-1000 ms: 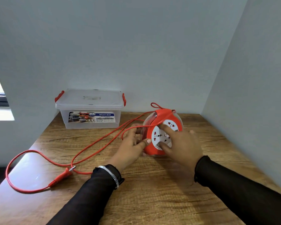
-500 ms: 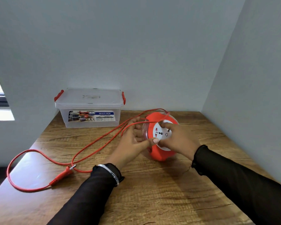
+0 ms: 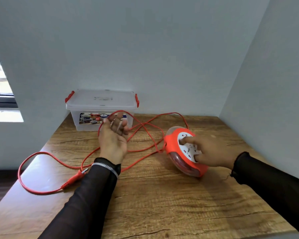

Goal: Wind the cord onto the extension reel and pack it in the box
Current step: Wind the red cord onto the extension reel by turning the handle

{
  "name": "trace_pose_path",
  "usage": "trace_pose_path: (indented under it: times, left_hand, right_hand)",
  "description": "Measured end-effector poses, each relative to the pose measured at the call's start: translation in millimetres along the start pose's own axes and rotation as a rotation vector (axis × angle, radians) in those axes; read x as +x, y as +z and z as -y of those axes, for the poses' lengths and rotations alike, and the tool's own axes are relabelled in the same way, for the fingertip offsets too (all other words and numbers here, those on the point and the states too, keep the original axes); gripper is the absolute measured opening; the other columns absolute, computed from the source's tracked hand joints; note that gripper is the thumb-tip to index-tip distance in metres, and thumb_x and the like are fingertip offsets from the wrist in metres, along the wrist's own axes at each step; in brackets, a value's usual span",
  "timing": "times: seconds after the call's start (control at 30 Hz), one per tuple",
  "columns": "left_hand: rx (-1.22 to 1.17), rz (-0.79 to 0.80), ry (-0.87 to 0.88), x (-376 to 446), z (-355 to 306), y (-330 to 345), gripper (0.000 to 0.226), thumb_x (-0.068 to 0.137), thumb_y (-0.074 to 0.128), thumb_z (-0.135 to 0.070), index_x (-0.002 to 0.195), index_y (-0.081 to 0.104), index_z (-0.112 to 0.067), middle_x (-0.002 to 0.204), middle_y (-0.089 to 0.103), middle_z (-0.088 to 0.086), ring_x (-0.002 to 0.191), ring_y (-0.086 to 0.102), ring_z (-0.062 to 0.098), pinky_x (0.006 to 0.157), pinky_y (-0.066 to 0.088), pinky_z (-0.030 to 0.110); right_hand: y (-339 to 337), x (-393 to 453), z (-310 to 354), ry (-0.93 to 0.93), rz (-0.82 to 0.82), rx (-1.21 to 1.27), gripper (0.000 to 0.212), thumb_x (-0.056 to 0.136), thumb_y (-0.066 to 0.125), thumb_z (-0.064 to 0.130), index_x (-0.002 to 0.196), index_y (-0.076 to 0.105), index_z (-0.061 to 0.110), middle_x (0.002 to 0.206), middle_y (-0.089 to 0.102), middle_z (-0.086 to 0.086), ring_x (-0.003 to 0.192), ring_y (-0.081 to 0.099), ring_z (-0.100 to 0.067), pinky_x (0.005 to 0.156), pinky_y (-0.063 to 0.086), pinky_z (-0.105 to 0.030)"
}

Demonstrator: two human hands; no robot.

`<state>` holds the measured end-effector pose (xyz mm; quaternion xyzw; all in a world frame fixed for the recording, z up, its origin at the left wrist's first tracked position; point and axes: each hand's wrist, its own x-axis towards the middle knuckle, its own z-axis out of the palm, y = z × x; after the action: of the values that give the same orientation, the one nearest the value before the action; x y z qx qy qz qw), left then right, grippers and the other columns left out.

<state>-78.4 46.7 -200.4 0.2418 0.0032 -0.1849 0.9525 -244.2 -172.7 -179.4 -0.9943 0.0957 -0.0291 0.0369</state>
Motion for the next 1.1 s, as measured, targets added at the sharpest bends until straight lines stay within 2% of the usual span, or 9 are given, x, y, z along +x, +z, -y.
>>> trace_pose_path:
  times: [0.1,0.23,0.37,0.47,0.53,0.6,0.77,0.97,1.1]
  left_hand:
    - [-0.043,-0.115,0.007,4.6,-3.0,-7.5,0.026,0.098,0.037,-0.018,0.076,0.05,-0.02,0.097,0.069,0.002,0.049,0.058,0.007,0.044,0.044,0.015]
    - [0.072,-0.096,-0.022,1.5,4.6,-5.3,0.026,0.093,0.039,-0.015,0.07,0.05,-0.018,0.079,0.064,0.003,0.046,0.056,0.009,0.043,0.043,0.016]
    - [0.46,0.128,-0.166,-8.1,24.7,3.6,0.022,0.095,0.049,-0.022,0.077,0.059,-0.013,0.071,0.068,0.005,0.049,0.062,0.012,0.045,0.051,0.02]
    - [0.826,0.385,-0.316,-18.4,40.3,6.7,0.01,0.088,0.063,-0.02,0.091,0.066,-0.011,0.081,0.073,0.005,0.065,0.068,0.015,0.06,0.056,0.027]
    - [0.947,0.518,-0.339,-26.7,52.8,3.6,0.021,0.082,0.072,-0.014,0.102,0.067,-0.014,0.091,0.074,0.005,0.079,0.07,0.015,0.071,0.057,0.031]
    - [0.972,0.555,-0.263,-34.9,65.2,1.0,0.035,0.078,0.076,-0.01,0.111,0.064,-0.014,0.1,0.074,0.005,0.088,0.069,0.015,0.073,0.056,0.031]
    - [0.921,0.519,0.043,-39.1,74.8,-0.4,0.032,0.079,0.074,-0.003,0.109,0.065,-0.008,0.095,0.074,0.003,0.085,0.072,0.014,0.069,0.057,0.022]
    - [0.96,0.535,0.095,-34.7,72.3,-3.3,0.031,0.081,0.072,-0.003,0.108,0.066,-0.016,0.101,0.075,0.004,0.092,0.072,0.014,0.073,0.056,0.024]
    - [0.916,0.519,0.046,-33.2,70.8,-3.1,0.031,0.084,0.067,0.001,0.112,0.064,-0.012,0.102,0.074,0.007,0.086,0.073,0.011,0.064,0.056,0.019]
  right_hand:
    - [5.5,0.3,-11.4,0.113,-0.149,0.32,0.063,0.071,0.067,0.013,0.125,0.051,0.04,0.1,0.054,0.012,0.077,0.052,-0.002,0.068,0.04,-0.024]
    - [8.1,2.0,-14.0,0.237,-0.261,0.562,0.063,0.071,0.074,0.019,0.115,0.044,0.053,0.098,0.055,0.007,0.081,0.056,-0.003,0.066,0.046,-0.023]
    - [10.2,4.1,-8.2,0.263,-0.358,0.555,0.066,0.072,0.076,0.033,0.13,0.047,0.042,0.091,0.053,0.014,0.078,0.056,-0.002,0.06,0.041,-0.018]
    - [12.7,6.4,1.2,0.273,-0.41,0.567,0.068,0.071,0.074,0.045,0.133,0.045,0.041,0.083,0.055,0.019,0.078,0.06,-0.005,0.059,0.041,-0.018]
    - [14.4,8.2,8.9,0.292,-0.441,0.591,0.07,0.07,0.073,0.051,0.133,0.045,0.041,0.081,0.06,0.019,0.079,0.062,-0.004,0.059,0.043,-0.017]
    - [16.8,9.8,18.6,0.295,-0.462,0.574,0.071,0.07,0.07,0.056,0.134,0.044,0.041,0.093,0.065,0.014,0.083,0.063,-0.005,0.06,0.043,-0.015]
    - [21.1,11.2,40.1,0.3,-0.545,0.535,0.068,0.072,0.066,0.057,0.134,0.041,0.043,0.115,0.066,0.008,0.089,0.063,-0.006,0.06,0.043,-0.015]
    - [26.4,12.9,51.4,0.375,-0.525,1.09,0.069,0.075,0.078,0.031,0.135,0.045,0.03,0.133,0.055,0.002,0.111,0.058,-0.014,0.081,0.047,-0.022]
    - [25.2,10.1,55.1,0.444,-0.486,1.398,0.065,0.077,0.078,0.021,0.134,0.046,0.026,0.136,0.052,0.0,0.12,0.052,-0.017,0.075,0.045,-0.017]
